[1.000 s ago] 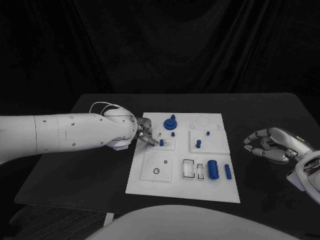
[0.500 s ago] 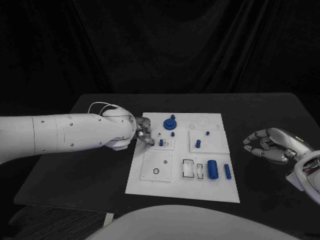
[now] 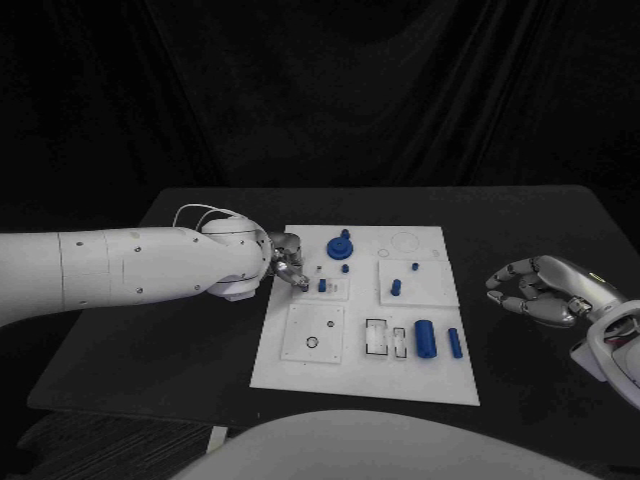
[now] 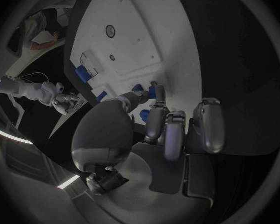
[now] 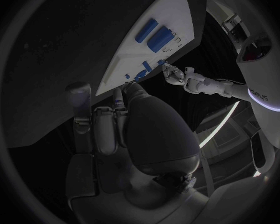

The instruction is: Assemble the parts on the task board

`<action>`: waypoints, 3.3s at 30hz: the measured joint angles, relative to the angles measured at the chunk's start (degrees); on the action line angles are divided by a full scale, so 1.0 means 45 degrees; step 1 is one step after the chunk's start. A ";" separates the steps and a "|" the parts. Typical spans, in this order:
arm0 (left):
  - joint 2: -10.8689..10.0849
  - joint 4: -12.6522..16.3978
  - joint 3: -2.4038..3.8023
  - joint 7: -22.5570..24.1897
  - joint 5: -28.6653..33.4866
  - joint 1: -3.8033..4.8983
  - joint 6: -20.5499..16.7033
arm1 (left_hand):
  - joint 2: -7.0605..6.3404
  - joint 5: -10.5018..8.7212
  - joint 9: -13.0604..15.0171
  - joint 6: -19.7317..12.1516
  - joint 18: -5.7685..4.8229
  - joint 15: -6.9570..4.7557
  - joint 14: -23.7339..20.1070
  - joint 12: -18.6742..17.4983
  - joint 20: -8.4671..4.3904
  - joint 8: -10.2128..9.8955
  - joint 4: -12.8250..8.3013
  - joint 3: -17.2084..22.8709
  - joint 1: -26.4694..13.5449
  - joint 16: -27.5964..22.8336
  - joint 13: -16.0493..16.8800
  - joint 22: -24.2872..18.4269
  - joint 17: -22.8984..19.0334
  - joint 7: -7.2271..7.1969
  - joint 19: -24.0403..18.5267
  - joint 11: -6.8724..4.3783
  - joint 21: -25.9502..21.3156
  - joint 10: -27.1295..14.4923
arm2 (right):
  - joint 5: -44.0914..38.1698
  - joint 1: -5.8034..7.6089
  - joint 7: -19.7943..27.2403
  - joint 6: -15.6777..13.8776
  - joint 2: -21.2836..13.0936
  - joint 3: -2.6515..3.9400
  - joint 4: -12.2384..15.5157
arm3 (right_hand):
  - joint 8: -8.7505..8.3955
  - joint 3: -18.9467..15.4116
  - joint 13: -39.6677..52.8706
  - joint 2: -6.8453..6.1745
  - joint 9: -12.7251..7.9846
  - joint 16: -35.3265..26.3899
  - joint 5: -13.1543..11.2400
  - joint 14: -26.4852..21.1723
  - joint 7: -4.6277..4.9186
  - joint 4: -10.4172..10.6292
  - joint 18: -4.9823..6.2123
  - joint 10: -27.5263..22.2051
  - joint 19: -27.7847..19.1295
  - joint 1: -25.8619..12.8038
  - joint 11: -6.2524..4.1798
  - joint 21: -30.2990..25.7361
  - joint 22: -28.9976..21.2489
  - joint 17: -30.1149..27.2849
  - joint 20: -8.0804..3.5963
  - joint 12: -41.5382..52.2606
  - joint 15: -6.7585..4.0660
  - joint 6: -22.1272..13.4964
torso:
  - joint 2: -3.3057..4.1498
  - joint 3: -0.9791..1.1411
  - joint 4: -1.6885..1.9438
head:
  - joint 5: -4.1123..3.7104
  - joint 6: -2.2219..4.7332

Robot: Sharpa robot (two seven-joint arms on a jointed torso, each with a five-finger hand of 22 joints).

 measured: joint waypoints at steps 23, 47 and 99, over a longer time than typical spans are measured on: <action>0.1105 -0.1737 0.0012 -0.1191 0.2086 0.1311 0.2799 | 0.0350 -0.1161 -0.0070 -0.0096 0.0000 0.0000 0.0000 0.0110 -0.0045 -0.0081 -0.0873 0.0410 -0.0783 0.0000 -0.0002 -0.0001 0.0000 0.0005 -0.0045 -0.0024 -0.0125 0.0072 | 0.0000 -0.0002 -0.0028 0.0012 0.0132 0.0000 -0.0073 | 0.0000 -0.0001 0.0000 -0.0007 -0.0011 -0.0048 0.0000 0.0009 0.0000 0.0000 -0.0001 0.0000 -0.0045 -0.0007 0.0000 -0.0098 0.0008 0.0000 -0.0046 -0.0001 0.0010 0.0000 | 0.0007 0.0007 -0.0011 | -0.0002 0.0000; 0.1555 -0.1754 0.0008 -0.2098 0.2346 0.1096 0.2881 | 0.0444 -0.0916 -0.0155 -0.0109 0.0000 0.0000 0.0000 0.0174 -0.0044 -0.0199 -0.0960 0.0251 -0.0769 0.0000 -0.0005 -0.0001 0.0000 0.0012 -0.0045 -0.0027 -0.0070 0.0111 | 0.0000 -0.0002 -0.0033 0.0035 0.0169 0.0000 -0.0100 | 0.0000 0.0033 0.0000 -0.0049 -0.0009 -0.0048 -0.0001 0.0020 0.0000 -0.0034 -0.0001 0.0000 -0.0045 -0.0049 0.0000 -0.0098 0.0004 0.0000 -0.0046 -0.0123 0.0020 0.0000 | 0.0012 0.0002 0.0033 | 0.0011 0.0000; 0.1534 -0.1668 0.0027 -0.1842 0.1958 0.0496 0.2380 | 0.0656 -0.0687 -0.0233 -0.0229 0.0209 0.0000 0.0000 -0.0042 0.0000 -0.0298 -0.0995 0.0147 -0.0751 0.0000 -0.0007 -0.0001 0.0000 0.0101 -0.0181 0.0068 -0.0440 -0.0070 | 0.0000 -0.0009 -0.0113 0.0103 0.0130 0.0000 -0.0097 | 0.0000 0.0032 0.0000 -0.0015 -0.0022 -0.0048 0.0051 0.0022 0.0000 -0.0034 -0.0001 0.0000 -0.0090 -0.0014 0.0001 -0.0159 0.0009 0.0000 0.0000 -0.0142 0.0023 0.0000 | -0.0002 0.0001 0.0017 | -0.0090 0.0000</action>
